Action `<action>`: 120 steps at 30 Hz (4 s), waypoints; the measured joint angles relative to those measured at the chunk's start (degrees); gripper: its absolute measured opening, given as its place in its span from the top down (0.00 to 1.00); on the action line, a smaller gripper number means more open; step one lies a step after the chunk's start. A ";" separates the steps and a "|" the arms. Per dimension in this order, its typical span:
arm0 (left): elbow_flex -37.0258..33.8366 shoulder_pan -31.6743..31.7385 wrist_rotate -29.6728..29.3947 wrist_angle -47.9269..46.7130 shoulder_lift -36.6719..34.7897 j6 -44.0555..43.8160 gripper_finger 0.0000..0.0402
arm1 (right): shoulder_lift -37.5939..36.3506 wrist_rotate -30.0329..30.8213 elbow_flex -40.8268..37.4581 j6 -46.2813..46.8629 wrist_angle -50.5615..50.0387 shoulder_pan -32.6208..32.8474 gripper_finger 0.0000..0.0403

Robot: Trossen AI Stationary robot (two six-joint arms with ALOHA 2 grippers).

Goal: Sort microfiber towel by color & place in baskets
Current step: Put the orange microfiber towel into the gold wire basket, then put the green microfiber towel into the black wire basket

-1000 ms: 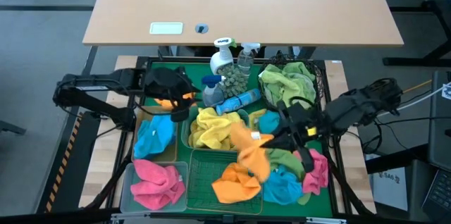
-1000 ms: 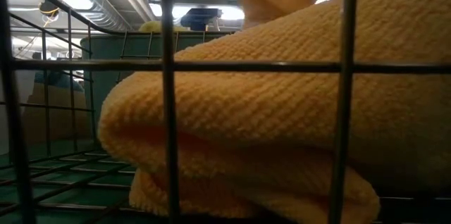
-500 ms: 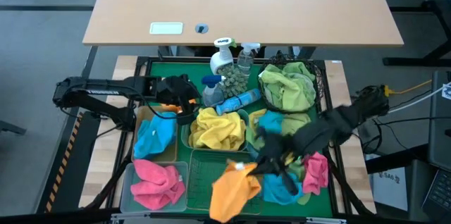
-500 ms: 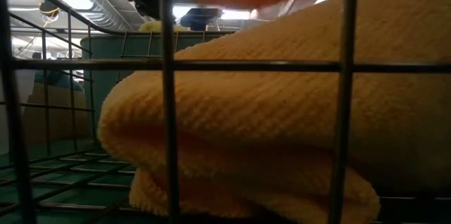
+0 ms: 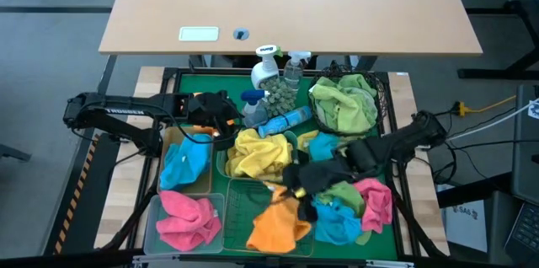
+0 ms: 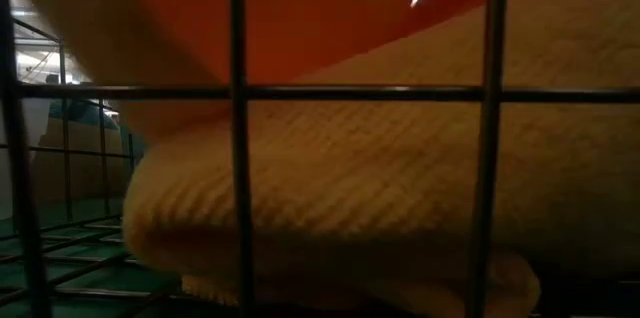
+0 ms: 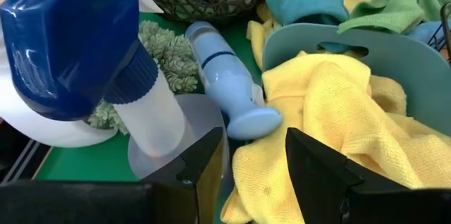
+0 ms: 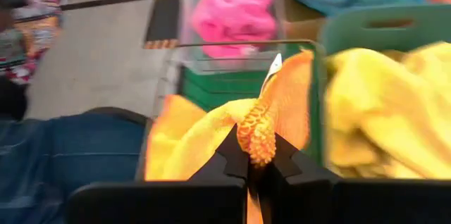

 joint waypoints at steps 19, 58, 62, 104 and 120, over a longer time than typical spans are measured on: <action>0.00 0.00 0.06 0.68 -0.02 -0.02 0.63 | 5.65 -17.03 0.02 -3.61 -4.83 -4.55 0.96; 0.00 -0.04 2.01 0.16 -0.02 -0.17 0.63 | 5.47 -5.93 15.32 0.17 -29.97 -3.70 0.55; 0.00 -0.02 2.18 0.15 -0.01 -0.17 0.63 | 5.42 4.36 15.34 0.04 -37.50 -2.15 0.55; 0.00 -0.04 2.22 0.15 0.00 -0.17 0.63 | 4.92 -2.88 -19.25 -7.67 -29.40 -1.36 0.55; 0.00 -0.04 2.23 0.16 0.00 -0.17 0.63 | 4.96 -0.48 -25.44 -9.31 -27.56 -1.36 0.89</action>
